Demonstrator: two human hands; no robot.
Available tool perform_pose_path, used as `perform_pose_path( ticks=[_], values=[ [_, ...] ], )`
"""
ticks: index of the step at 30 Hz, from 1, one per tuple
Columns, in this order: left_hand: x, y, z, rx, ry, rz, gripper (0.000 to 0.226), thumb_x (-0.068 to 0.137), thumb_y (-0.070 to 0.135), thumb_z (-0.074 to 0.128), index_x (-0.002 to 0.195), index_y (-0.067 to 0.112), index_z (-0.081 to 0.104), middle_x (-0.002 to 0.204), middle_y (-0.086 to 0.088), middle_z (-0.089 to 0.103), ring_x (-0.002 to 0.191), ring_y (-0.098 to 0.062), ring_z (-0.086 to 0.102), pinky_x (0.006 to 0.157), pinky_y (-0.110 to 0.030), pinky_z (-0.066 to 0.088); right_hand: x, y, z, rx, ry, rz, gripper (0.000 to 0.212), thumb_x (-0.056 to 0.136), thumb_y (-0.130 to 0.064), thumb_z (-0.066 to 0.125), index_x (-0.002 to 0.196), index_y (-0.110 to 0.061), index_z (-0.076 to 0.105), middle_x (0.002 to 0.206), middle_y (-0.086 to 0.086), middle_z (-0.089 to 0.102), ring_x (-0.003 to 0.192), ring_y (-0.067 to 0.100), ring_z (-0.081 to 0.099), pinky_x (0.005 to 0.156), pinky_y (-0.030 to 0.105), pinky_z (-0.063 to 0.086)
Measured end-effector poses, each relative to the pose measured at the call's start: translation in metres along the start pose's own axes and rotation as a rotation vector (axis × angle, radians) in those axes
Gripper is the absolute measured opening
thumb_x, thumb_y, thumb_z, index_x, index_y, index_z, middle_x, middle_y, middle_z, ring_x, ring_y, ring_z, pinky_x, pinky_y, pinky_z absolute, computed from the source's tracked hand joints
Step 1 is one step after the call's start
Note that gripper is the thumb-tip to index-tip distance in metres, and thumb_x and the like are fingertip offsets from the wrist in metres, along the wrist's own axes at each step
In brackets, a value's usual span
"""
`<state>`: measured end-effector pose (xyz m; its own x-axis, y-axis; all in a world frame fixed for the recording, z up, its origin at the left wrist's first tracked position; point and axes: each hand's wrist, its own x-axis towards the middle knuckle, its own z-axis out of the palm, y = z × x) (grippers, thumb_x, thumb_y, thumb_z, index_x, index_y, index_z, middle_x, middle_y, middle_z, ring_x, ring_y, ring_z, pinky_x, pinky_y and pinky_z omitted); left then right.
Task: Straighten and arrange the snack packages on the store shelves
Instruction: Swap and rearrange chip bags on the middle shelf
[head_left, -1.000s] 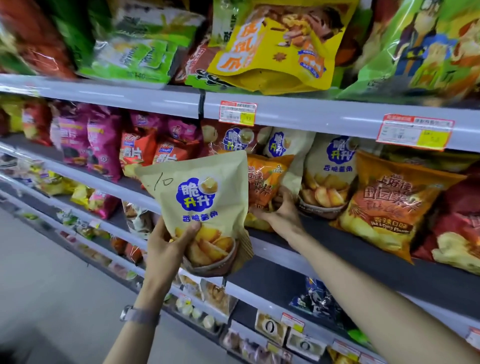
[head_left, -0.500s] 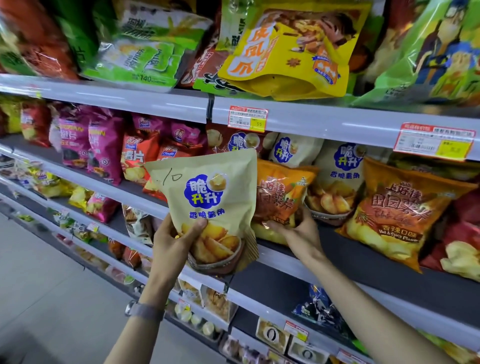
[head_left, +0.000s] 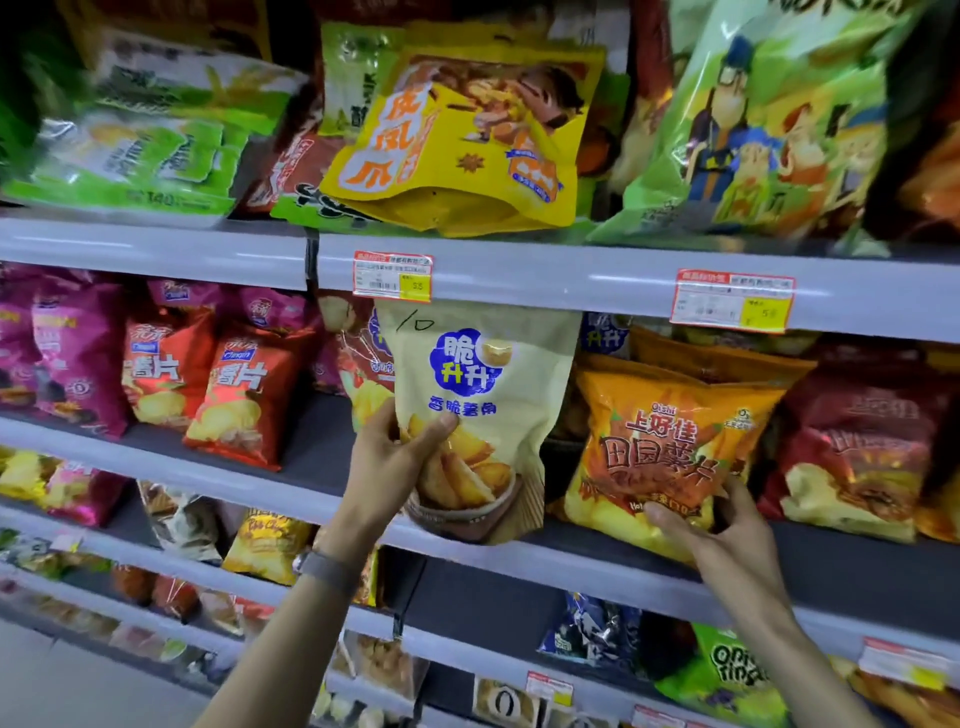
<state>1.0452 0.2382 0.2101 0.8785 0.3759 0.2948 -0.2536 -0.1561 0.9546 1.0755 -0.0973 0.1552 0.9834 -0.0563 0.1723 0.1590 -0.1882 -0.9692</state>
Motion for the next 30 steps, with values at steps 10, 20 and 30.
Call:
perform_pose_path(
  ticks=[10, 20, 30],
  values=[
    [0.018, -0.016, 0.038, 0.057, -0.075, -0.01, 0.033, 0.095, 0.016, 0.077, 0.127, 0.009, 0.068, 0.114, -0.004, 0.08, 0.106, -0.021, 0.077, 0.094, -0.047, 0.063, -0.002, 0.004, -0.017, -0.11, 0.008, 0.051, 0.089, 0.071, -0.044, 0.089, 0.146, -0.031, 0.042, 0.12, -0.02, 0.066, 0.113, 0.011, 0.063, 0.1, 0.036, 0.044],
    [0.015, -0.023, 0.037, 0.08, -0.117, -0.077, 0.051, 0.095, 0.033, 0.078, 0.139, 0.019, 0.059, 0.127, 0.004, 0.076, 0.117, -0.014, 0.073, 0.101, -0.044, 0.06, -0.01, 0.004, -0.027, -0.343, -0.082, 0.074, 0.079, 0.087, -0.059, 0.07, 0.152, -0.029, 0.037, 0.117, -0.024, 0.056, 0.115, 0.016, 0.059, 0.094, 0.032, 0.043],
    [-0.031, -0.024, 0.036, 0.569, -0.126, -0.062, 0.064, 0.098, 0.036, 0.072, 0.155, 0.029, 0.042, 0.139, 0.003, 0.063, 0.121, -0.023, 0.062, 0.09, -0.03, 0.043, -0.03, 0.016, -0.042, -0.516, -0.06, -0.02, 0.063, 0.096, -0.053, 0.064, 0.15, -0.026, 0.045, 0.14, -0.008, 0.059, 0.129, 0.02, 0.057, 0.097, 0.034, 0.045]
  ],
)
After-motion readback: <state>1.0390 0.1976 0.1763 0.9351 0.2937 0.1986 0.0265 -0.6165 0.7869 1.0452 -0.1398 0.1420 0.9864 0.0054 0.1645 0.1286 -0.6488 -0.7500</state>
